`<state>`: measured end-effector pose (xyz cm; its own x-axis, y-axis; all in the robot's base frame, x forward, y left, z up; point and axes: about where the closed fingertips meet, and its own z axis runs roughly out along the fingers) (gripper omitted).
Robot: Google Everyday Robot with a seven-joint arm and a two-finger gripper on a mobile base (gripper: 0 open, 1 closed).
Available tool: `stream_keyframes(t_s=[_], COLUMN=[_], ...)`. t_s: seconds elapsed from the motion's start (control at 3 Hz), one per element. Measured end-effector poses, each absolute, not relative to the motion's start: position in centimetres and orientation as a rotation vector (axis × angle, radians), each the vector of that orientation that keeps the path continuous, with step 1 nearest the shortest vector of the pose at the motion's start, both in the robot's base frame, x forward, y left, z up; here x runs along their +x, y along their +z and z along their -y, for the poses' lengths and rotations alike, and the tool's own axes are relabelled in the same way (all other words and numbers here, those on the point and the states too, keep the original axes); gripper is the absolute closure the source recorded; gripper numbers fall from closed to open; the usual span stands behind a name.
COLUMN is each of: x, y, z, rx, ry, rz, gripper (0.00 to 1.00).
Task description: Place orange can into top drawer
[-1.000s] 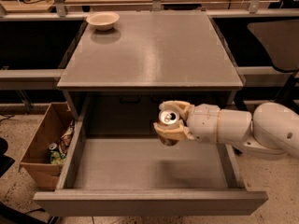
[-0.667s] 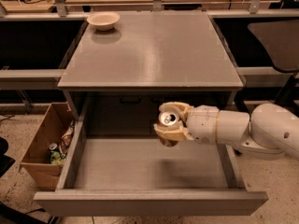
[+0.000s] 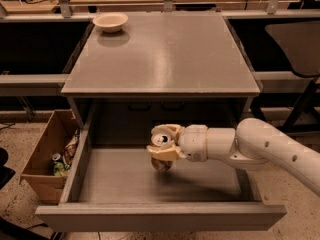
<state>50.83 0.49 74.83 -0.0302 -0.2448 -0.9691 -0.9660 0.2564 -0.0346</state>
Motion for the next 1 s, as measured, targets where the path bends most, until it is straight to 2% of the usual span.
stream_keyframes(t_s=[0.33,1.0], x=[50.91,50.68], y=[71.32,70.41], z=[-2.46,-2.63], rx=[-1.231,-1.298], ry=[0.913,0.894], rz=[-1.436,-1.377], gripper=[0.98,0.52])
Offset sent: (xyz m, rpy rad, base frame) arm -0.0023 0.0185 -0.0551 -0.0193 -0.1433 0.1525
